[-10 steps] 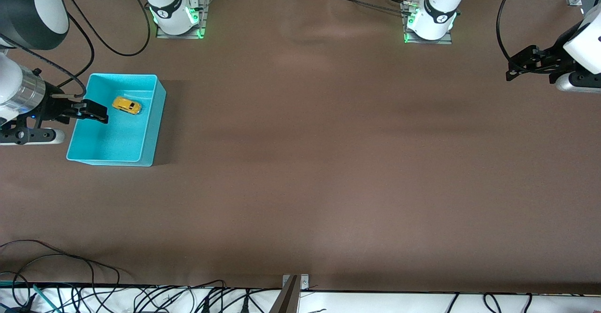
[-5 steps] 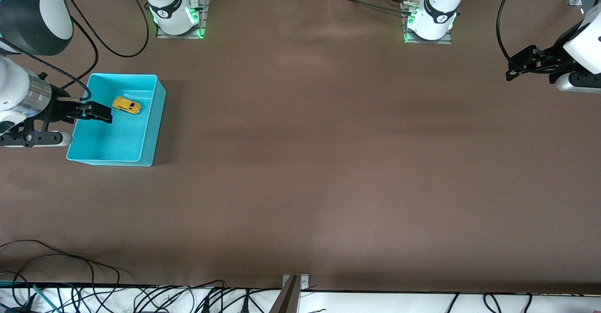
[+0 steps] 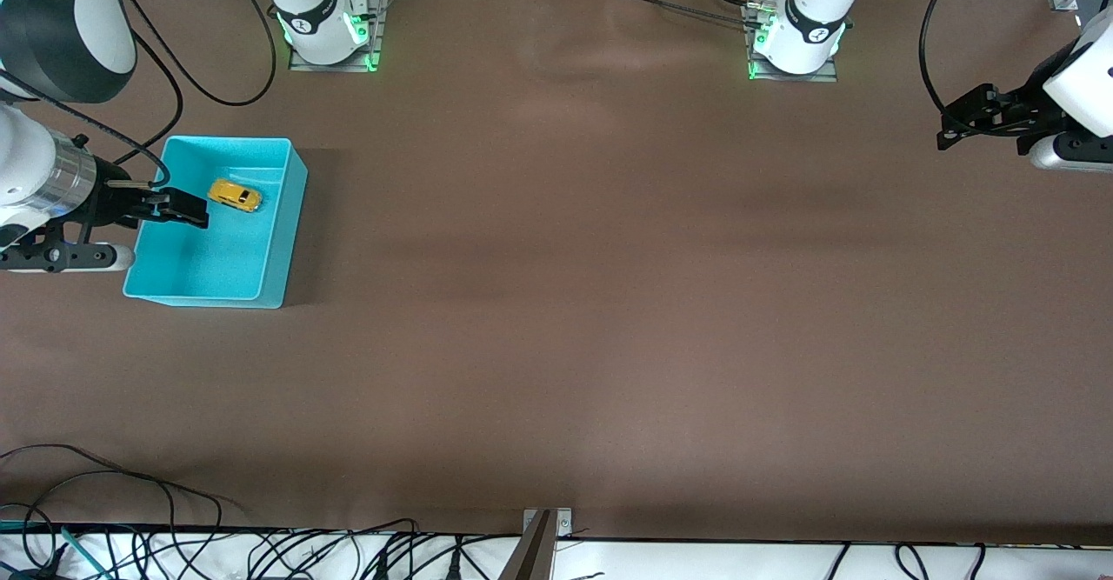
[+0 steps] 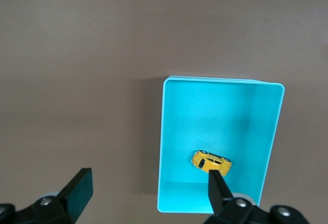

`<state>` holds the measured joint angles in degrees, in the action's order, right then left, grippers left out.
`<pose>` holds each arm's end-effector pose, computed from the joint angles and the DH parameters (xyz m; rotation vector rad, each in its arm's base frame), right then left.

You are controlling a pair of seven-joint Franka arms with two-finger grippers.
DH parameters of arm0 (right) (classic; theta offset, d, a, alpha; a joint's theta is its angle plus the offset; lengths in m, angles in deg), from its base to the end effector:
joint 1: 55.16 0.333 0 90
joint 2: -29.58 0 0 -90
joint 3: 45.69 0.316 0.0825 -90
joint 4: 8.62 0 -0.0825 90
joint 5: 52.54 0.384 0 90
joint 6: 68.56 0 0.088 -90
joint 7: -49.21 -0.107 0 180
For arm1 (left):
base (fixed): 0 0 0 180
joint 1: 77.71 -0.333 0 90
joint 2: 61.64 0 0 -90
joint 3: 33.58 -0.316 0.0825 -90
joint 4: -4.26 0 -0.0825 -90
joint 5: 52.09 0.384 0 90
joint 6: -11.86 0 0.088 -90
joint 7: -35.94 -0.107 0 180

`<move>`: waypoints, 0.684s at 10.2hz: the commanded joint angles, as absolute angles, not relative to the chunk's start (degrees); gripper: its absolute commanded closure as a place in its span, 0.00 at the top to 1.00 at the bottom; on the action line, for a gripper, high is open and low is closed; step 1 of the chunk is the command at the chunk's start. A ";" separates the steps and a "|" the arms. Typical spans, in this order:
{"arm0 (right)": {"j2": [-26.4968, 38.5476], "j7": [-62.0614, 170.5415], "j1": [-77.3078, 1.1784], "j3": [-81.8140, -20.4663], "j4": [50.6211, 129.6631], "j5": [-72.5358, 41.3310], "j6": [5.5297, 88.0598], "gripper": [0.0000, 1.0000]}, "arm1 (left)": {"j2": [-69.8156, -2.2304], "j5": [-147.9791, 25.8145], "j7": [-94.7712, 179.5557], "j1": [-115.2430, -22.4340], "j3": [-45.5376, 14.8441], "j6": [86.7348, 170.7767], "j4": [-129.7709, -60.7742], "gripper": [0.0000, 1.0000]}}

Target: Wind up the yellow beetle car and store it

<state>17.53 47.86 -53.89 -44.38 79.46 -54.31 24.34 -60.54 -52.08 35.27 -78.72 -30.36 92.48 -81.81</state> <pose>0.6126 0.0232 0.5213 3.1051 0.0385 -0.1946 0.5428 -0.0206 0.6324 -3.1348 0.0789 0.1794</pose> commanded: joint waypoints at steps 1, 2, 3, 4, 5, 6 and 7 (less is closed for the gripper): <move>18.59 46.92 -54.37 -43.67 80.07 -54.73 24.08 1.00 | -59.89 -52.88 35.68 -79.12 -30.24 91.13 -80.11 1.00; 18.42 46.92 -54.46 -43.67 80.07 -54.56 24.16 1.00 | -59.89 -52.88 35.68 -79.12 -30.24 91.13 -80.20 1.00; 18.42 46.92 -54.46 -43.76 80.07 -54.56 24.16 1.00 | -59.89 -52.88 35.68 -79.12 -30.33 91.13 -80.20 1.00; 18.42 47.01 -54.46 -43.76 80.07 -54.56 24.16 1.00 | -59.89 -52.88 35.68 -79.21 -30.42 91.13 -80.29 1.00; 18.42 46.92 -54.46 -43.76 80.07 -54.56 24.08 1.00 | -59.89 -52.97 35.68 -79.56 -30.42 91.13 -80.20 1.00; 18.42 47.01 -54.46 -43.76 80.07 -54.56 24.16 1.00 | -59.89 -52.97 35.68 -79.82 -30.42 91.13 -80.29 1.00; 18.42 47.01 -54.46 -43.76 80.07 -54.56 24.08 1.00 | -59.89 -52.97 35.68 -79.91 -30.42 91.13 -80.29 1.00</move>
